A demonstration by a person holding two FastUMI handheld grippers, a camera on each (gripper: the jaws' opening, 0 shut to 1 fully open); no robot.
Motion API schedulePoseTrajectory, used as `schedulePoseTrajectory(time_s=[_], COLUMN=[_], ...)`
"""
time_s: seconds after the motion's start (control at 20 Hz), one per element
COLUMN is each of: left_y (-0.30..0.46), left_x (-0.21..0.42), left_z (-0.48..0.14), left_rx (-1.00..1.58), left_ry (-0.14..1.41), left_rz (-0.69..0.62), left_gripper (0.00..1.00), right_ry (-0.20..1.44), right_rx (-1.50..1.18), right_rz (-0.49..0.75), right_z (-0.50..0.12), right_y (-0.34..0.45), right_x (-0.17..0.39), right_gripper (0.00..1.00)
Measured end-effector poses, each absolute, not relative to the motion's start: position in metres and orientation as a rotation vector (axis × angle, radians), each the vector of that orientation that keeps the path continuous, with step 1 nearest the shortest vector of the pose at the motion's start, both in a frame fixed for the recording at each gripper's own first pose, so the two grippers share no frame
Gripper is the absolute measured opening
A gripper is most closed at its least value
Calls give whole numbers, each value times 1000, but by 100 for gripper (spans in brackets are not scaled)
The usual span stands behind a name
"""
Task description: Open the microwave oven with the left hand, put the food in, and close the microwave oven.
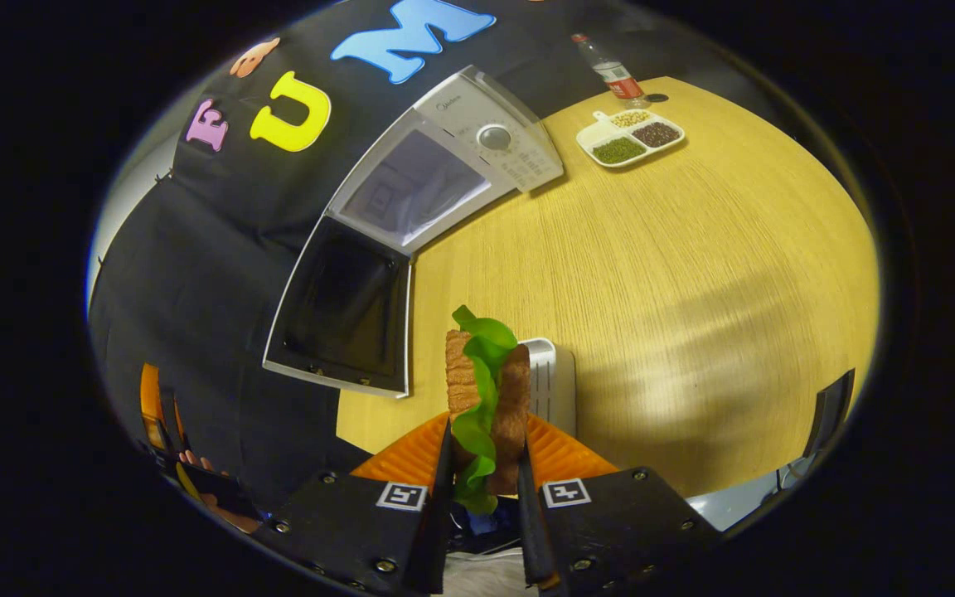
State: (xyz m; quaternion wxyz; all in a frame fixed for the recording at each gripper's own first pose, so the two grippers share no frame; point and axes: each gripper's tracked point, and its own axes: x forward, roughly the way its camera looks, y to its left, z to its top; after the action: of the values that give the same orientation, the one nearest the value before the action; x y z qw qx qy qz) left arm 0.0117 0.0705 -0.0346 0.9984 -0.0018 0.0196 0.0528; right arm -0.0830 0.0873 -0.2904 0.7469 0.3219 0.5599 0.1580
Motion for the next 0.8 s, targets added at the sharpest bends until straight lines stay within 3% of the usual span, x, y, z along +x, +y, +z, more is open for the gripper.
schedulePoseTrajectory(time_s=[0.5,0.8], left_y=[112,165], left_x=[87,124], left_z=[-55,-68], left_rx=[-41,-51], left_ry=[27,36], left_rz=[57,99], left_gripper=[99,99], right_ry=[993,886], right_rx=[669,696], right_rz=[298,230], right_z=[-265,-278], right_y=[161,211], right_x=[16,71], right_gripper=[36,36])
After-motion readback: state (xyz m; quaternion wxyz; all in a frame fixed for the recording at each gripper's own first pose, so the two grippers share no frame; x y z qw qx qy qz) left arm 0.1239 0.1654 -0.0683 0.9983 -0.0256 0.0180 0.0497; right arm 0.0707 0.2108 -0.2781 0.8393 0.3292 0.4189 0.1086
